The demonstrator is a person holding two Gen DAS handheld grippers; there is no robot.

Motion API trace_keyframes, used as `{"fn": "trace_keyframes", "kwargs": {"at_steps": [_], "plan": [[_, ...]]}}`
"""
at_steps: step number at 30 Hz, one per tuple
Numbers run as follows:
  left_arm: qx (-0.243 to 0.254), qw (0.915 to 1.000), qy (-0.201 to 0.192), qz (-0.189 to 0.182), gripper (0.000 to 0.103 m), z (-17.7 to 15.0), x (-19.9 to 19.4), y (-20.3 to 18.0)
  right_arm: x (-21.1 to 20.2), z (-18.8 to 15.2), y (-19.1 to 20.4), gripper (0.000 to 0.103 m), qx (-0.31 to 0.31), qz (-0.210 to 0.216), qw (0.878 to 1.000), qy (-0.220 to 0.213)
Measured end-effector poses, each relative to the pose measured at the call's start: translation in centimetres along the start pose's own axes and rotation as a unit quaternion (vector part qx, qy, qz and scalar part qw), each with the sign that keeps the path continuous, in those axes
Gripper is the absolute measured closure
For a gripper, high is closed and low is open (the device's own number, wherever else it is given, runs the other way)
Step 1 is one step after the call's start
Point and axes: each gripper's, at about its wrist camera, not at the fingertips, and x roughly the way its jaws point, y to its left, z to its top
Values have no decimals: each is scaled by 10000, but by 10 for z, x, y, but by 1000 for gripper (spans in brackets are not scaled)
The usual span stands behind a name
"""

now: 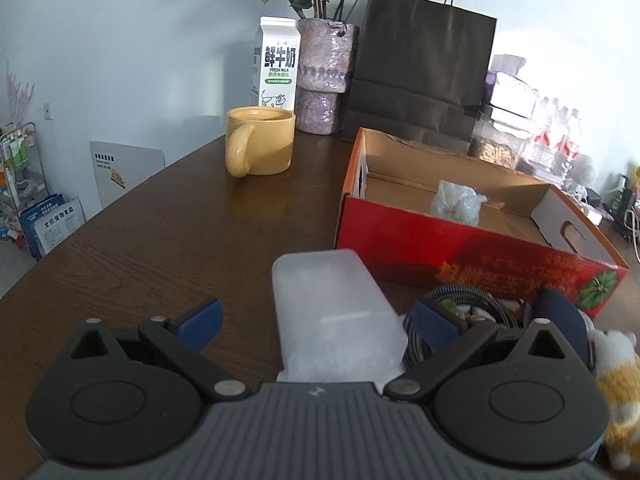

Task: Organize objects
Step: 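Grasp the translucent white plastic container with the left tool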

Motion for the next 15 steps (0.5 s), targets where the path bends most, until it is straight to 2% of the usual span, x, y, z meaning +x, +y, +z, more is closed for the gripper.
{"fn": "trace_keyframes", "kwargs": {"at_steps": [9,10,12,13,15], "plan": [[-94,9996,156,226,1,4,25,-13,1,0,0,75,23,-54,10000,25],[-113,9995,177,249,4,3,27,-13,1,0,0,75,24,-58,10000,24],[-141,9993,225,249,20,2,30,-11,1,0,0,75,27,-63,10000,28],[-154,9994,257,158,33,1,31,-9,1,0,0,75,32,-69,10000,29],[-121,9997,206,92,37,0,30,-7,1,0,0,75,39,-74,10000,30]]}}
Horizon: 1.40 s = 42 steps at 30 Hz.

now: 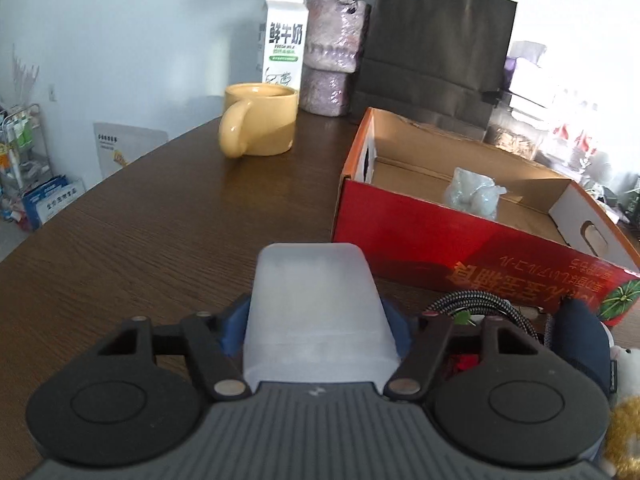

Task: Organize objects
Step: 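Grasp the translucent white plastic container with the left tool, then lower the container into the box with the left tool while the right tool drops the cap there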

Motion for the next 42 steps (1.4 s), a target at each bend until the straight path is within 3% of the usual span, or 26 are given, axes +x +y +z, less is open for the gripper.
{"fn": "trace_keyframes", "kwargs": {"at_steps": [13,22,32,42], "plan": [[84,9994,-324,15,37,-3,-20,16,-2,0,1,75,-2,-172,9998,-68],[175,9977,-615,-220,37,8,-42,20,-2,3,9,75,-195,-246,9994,-109],[326,9914,-1079,-660,37,35,-60,0,1,38,40,75,-492,16,9977,-463],[531,9843,-1342,-1019,37,64,-50,-38,39,85,76,75,-708,362,9944,-696]]}}
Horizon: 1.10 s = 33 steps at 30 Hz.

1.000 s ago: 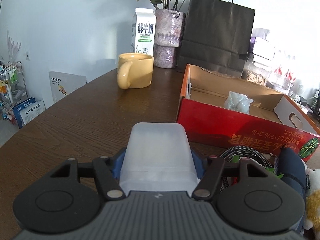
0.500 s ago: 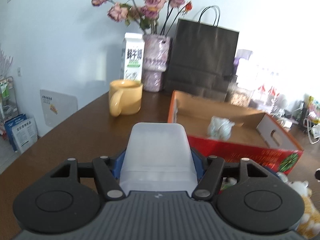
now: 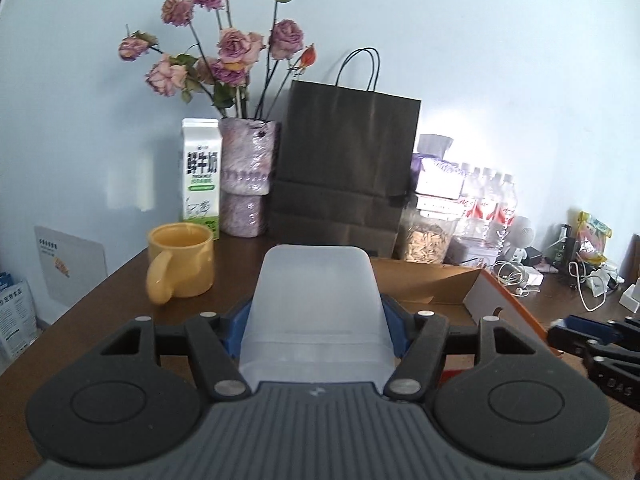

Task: Organize objects
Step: 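Lower the container into the box with the left tool while the right tool drops the cap there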

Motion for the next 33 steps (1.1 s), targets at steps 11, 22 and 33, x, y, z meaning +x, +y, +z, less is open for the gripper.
{"fn": "trace_keyframes", "kwargs": {"at_steps": [11,22,33], "plan": [[129,9990,131,-411,37,13,58,-36,57,20,7,75,31,72,10000,-19],[286,9956,642,-623,36,-4,121,-63,92,-2,-17,75,268,-65,9988,407],[264,9950,766,-576,16,-10,125,-58,95,-8,-20,69,340,-101,9975,606]]}}
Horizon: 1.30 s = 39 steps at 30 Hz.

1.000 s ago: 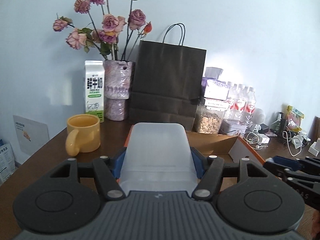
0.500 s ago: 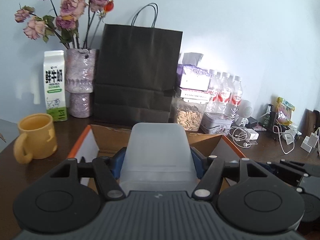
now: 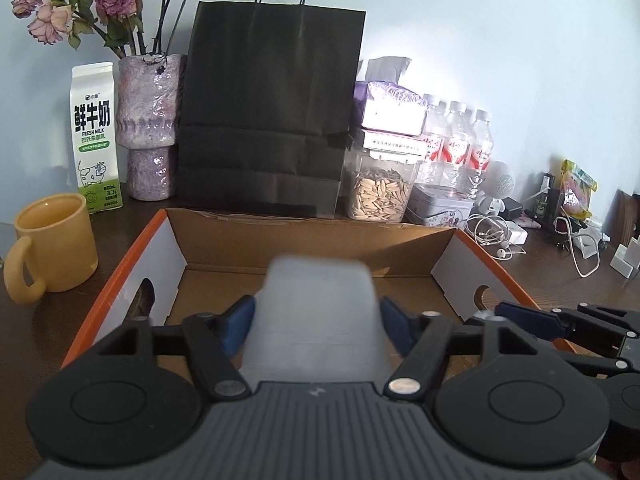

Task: Organize objects
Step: 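Lower the container into the box with the left tool while the right tool drops the cap there, then withdraw both open tools from the box toward the plush toy and cloth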

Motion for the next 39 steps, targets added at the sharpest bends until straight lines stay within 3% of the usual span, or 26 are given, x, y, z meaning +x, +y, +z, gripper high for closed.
{"fn": "trace_keyframes", "kwargs": {"at_steps": [1,2,4,24,39], "plan": [[-35,10000,-37,46,0,1,-1,1,-1,0,-1,50,28,-19,10000,4],[-68,9998,-117,117,0,2,-3,1,-1,0,-2,23,51,-28,10000,7],[-65,9998,-122,135,0,4,-5,2,-3,0,-3,0,68,-74,9999,-19],[9,9999,-95,89,0,4,-6,-3,-9,2,-4,0,64,-115,9999,-86],[-4,9988,-455,174,0,7,-46,-1,-37,7,0,0,-55,-102,9995,-305]]}}
